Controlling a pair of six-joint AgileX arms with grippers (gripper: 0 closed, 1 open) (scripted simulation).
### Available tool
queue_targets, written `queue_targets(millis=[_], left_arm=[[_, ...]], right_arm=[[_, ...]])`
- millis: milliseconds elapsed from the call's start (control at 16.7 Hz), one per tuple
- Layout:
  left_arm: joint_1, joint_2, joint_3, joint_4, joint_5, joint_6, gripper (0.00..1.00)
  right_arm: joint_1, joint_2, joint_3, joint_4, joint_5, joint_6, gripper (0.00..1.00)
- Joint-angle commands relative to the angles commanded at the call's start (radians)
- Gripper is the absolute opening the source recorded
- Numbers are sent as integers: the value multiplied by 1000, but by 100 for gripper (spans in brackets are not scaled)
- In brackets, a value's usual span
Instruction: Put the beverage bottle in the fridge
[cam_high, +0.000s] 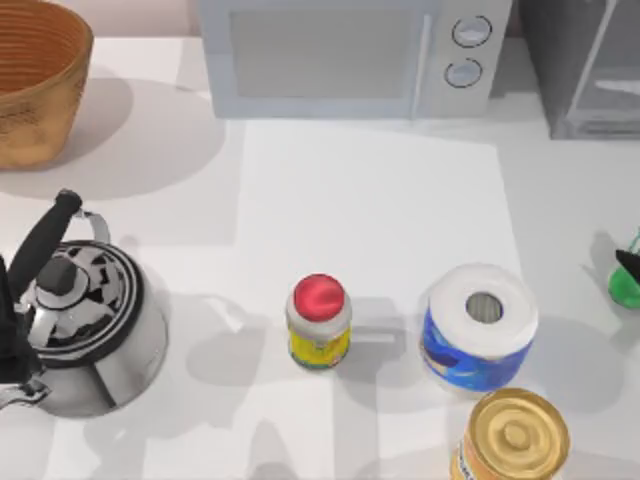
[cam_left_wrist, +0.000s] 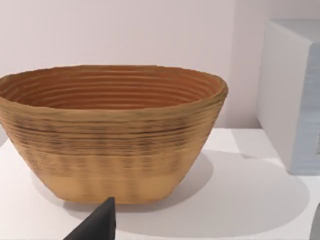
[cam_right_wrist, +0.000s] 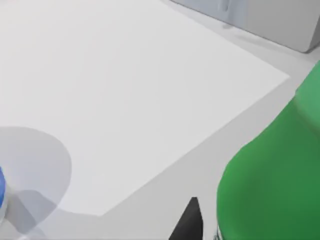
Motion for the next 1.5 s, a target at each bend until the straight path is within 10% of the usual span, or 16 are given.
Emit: queue_targets(millis=[840,1500], left_arm=[[0,0,0,0,0,0,100],[0,0,0,0,0,0,100]], right_arm=[[-296,-81,327,-898,-216,-509,1],[-262,-159,282,-948,-192,-487,1]])
